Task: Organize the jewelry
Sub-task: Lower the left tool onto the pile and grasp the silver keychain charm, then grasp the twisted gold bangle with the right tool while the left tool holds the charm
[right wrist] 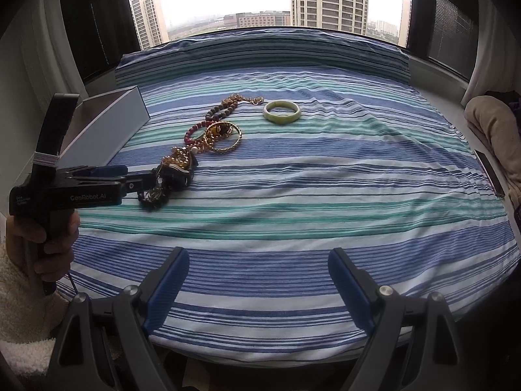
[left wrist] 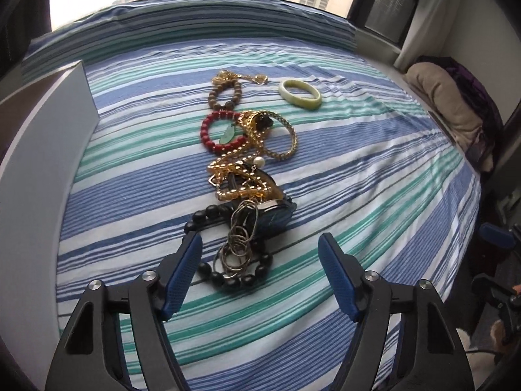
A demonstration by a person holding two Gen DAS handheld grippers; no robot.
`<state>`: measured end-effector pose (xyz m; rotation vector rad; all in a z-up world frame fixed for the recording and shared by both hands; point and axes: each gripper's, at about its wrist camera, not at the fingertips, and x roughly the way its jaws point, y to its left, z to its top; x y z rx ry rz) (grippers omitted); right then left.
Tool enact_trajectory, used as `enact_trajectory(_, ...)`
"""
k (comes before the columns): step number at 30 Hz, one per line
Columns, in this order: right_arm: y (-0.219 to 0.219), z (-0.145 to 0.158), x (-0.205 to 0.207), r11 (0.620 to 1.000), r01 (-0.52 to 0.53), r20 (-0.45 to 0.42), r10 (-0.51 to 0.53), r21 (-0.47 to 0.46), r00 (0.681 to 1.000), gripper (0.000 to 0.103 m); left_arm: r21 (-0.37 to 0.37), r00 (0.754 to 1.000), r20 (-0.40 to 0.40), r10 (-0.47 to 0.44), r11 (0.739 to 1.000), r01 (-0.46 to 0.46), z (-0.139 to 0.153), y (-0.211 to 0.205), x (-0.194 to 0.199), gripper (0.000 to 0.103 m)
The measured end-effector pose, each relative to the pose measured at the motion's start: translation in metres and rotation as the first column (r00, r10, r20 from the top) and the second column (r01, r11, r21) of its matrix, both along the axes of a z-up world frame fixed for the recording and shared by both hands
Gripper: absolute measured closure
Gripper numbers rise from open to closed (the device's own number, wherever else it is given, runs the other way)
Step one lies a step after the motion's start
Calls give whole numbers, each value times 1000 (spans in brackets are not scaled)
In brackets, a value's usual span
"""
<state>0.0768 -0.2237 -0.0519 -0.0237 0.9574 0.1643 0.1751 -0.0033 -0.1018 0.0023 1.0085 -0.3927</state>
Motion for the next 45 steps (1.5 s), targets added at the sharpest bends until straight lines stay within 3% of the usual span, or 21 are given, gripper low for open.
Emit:
enact_trajectory(2, 0, -2, 2, 1000, -1, -6, 1, 1, 1000, 14, 21, 1000, -16, -9, 1000, 9, -8, -1, 7, 42)
enact_trajectory(6, -2, -4, 5, 1000, 0, -14, 0, 3, 1000, 14, 45, 999, -40, -9, 999, 11, -23, 1, 16, 48)
enact_trajectory(8, -3, -5, 6, 1000, 2, -17, -2, 5, 1000, 14, 46, 998, -59, -19, 999, 22, -29, 2, 18, 63)
enact_trajectory(11, -3, -5, 7, 1000, 2, -18, -2, 7, 1000, 14, 37, 997, -64, -35, 999, 37, -32, 2, 20, 65)
enact_trajectory(12, -3, -5, 7, 1000, 2, -18, -2, 8, 1000, 14, 34, 997, -65, -40, 999, 42, -32, 2, 20, 70)
enact_trajectory(13, -3, -5, 8, 1000, 2, -17, -2, 8, 1000, 14, 25, 996, -72, -46, 999, 47, -31, 2, 19, 82)
enact_trajectory(15, -4, -4, 7, 1000, 5, -16, -5, 7, 1000, 14, 32, 997, -67, -34, 999, 37, -27, 3, 18, 87)
enact_trajectory(19, -5, -3, 8, 1000, 10, -11, -10, 9, 1000, 14, 15, 998, -35, -43, 999, 44, -7, 4, 12, 88)
enact_trajectory(22, -4, -2, 7, 1000, 4, -7, -4, 11, 1000, 14, -27, 999, 0, -48, 998, 48, 18, 8, 6, 101)
enact_trajectory(28, -7, 2, 2, 1000, 10, 10, -10, 17, 1000, 14, -140, 997, 71, -6, 990, 16, 68, 22, -4, 102)
enact_trajectory(35, -10, 5, -4, 1000, 19, 25, -20, 19, 1000, 14, -208, 987, 156, 33, 978, 0, 115, 34, -25, 102)
enact_trajectory(39, -10, 7, -6, 1000, 21, 33, -22, 18, 999, 14, -226, 983, 167, 77, 973, -38, 121, 49, -42, 102)
enact_trajectory(45, -5, 7, -6, 1000, 10, 34, -10, 13, 999, 14, -209, 980, 129, 151, 970, -122, 108, 75, -68, 102)
